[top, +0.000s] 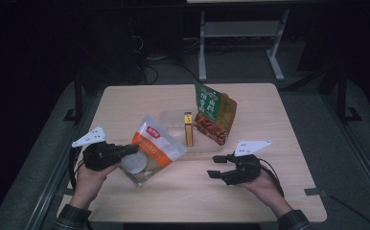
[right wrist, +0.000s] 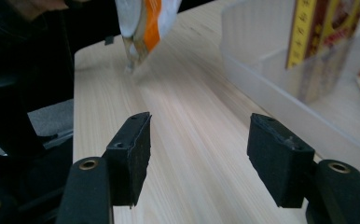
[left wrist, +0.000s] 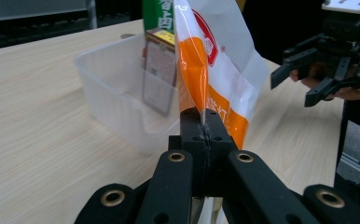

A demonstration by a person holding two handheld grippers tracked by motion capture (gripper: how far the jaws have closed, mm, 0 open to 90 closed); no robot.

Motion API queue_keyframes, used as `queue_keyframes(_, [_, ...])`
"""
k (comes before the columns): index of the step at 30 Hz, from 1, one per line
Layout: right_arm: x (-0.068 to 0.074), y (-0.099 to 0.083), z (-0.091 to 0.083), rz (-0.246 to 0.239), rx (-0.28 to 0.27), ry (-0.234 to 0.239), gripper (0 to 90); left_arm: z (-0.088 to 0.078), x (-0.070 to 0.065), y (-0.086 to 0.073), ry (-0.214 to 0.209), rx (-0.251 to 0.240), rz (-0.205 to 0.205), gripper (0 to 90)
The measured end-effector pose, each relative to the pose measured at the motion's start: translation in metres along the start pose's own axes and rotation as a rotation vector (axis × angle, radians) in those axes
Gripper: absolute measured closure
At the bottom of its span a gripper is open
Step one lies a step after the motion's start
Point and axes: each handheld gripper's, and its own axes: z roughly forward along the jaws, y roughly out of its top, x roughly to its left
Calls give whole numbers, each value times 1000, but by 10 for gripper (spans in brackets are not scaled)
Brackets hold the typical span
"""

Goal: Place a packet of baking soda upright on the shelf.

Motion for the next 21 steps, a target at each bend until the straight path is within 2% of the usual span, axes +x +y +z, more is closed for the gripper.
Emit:
queue_keyframes(4, [2,9,9,-10,-31,15,377,9,-8,0,-23,-3,-3,897])
queue_keyframes(10, [3,20,21,-2,-68,61,376,22,-19,1,-47,-5,0,897])
queue_keyframes(12, [4,23,26,-5,-67,73,380,27,-22,0,-52,-5,5,897])
queue_keyframes(15, [6,26,33,-8,-71,89,399,32,-26,0,-66,-5,7,897])
queue_keyframes(21, [6,30,47,3,-80,129,499,37,-32,0,-89,-10,8,897])
